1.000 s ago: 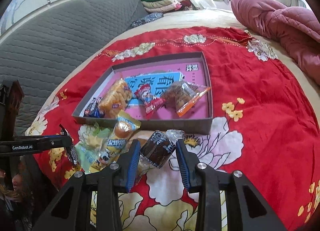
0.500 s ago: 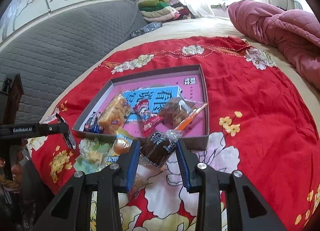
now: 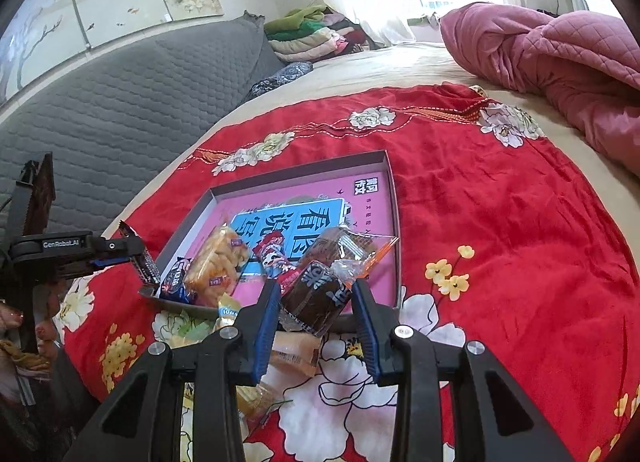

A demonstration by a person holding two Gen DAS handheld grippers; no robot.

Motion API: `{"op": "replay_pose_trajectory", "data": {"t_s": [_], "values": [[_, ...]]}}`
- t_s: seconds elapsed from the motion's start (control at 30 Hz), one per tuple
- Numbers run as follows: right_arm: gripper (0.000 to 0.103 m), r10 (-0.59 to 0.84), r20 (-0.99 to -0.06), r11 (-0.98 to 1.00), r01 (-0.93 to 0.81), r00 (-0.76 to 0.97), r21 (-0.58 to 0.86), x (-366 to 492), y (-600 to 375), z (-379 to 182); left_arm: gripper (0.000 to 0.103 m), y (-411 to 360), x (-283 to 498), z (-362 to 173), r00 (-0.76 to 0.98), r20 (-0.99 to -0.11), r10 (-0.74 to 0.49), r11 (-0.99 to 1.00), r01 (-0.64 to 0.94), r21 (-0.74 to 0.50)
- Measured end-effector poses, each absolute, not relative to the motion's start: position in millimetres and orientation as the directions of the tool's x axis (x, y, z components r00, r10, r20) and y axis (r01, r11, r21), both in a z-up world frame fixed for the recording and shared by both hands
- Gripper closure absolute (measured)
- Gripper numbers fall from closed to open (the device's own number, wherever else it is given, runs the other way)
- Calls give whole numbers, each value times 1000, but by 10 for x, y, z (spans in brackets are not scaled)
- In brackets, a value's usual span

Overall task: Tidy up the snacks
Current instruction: 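Lift both held snacks and carry them over the pink tray, then lower both snacks into the tray and open both grippers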

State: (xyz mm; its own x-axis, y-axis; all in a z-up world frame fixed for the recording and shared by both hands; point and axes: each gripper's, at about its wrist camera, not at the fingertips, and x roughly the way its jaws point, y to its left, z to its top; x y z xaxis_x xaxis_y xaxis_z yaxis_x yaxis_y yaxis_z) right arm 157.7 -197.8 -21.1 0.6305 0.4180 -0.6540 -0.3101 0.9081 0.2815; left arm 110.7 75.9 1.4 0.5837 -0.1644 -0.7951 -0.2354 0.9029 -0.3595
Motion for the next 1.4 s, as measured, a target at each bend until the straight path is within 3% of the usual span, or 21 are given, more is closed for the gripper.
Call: {"op": "replay_pose_trajectory", "data": {"t_s": [0.7, 1.4], "values": [[66, 391, -685, 919, -304, 615, 252, 1815, -1888, -372, 73, 496, 1452, -314, 506, -845, -171, 915, -236, -327], [66, 276, -737, 955, -264, 617, 137, 1980, -1818, -566, 73, 451, 1458, -367, 490, -853, -181, 917, -229, -327]]}}
